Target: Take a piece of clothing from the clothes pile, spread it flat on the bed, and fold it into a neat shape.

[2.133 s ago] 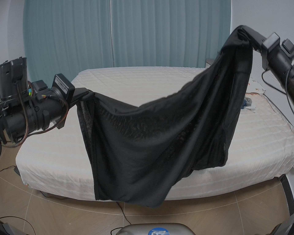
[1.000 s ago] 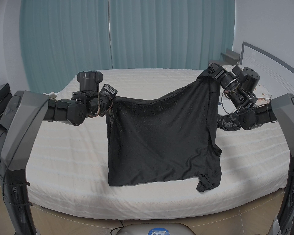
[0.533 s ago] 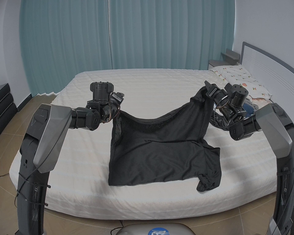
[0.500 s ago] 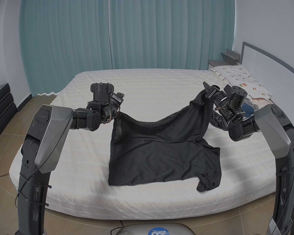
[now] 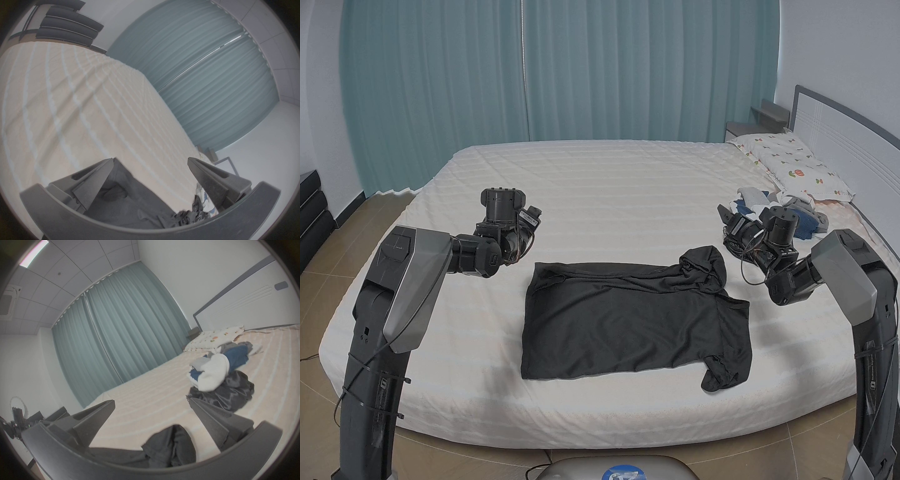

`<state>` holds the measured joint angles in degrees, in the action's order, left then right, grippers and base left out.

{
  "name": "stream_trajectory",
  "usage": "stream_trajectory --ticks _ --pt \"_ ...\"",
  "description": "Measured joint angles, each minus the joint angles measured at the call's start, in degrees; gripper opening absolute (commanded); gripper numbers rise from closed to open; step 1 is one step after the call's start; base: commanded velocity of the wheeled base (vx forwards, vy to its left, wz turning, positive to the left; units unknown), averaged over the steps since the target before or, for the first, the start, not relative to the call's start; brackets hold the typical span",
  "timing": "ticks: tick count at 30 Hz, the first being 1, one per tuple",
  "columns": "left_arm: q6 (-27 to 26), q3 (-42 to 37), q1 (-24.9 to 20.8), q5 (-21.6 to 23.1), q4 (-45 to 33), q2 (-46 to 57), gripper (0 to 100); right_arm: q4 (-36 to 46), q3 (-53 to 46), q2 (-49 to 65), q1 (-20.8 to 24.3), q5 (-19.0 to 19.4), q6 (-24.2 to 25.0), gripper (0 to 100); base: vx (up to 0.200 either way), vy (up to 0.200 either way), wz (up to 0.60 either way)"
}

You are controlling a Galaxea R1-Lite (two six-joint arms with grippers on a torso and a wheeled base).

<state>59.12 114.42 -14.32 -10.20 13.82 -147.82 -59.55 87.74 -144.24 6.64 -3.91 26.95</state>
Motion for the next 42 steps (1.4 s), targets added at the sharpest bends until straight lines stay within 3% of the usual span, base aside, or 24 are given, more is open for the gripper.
stream_trajectory --ticks 10,16,21,31,42 --pt "0.35 -9.76 0.29 2.4 -6.96 4.77 100 -3.58 -16.48 3.28 -1.08 2.47 -0.27 100 0.0 0.0 0.0" --pt "0.65 -20.48 -0.15 6.49 -7.51 10.29 100 -7.8 -25.94 6.17 -0.78 3.18 0.04 100 0.2 0.0 0.0" --pt "1.08 -24.95 -0.28 7.63 -7.67 13.37 100 -11.28 -31.93 7.85 0.52 3.82 0.26 100 0.2 0.0 0.0" --pt "1.55 -25.48 -0.77 7.58 -6.85 14.23 100 -10.11 -31.59 6.56 2.69 4.78 0.68 100 0.02 0.0 0.0" --pt "2.54 -24.65 -0.98 7.2 -4.04 11.43 100 -0.94 -21.22 0.99 2.89 3.86 0.66 100 0.0 0.0 0.0"
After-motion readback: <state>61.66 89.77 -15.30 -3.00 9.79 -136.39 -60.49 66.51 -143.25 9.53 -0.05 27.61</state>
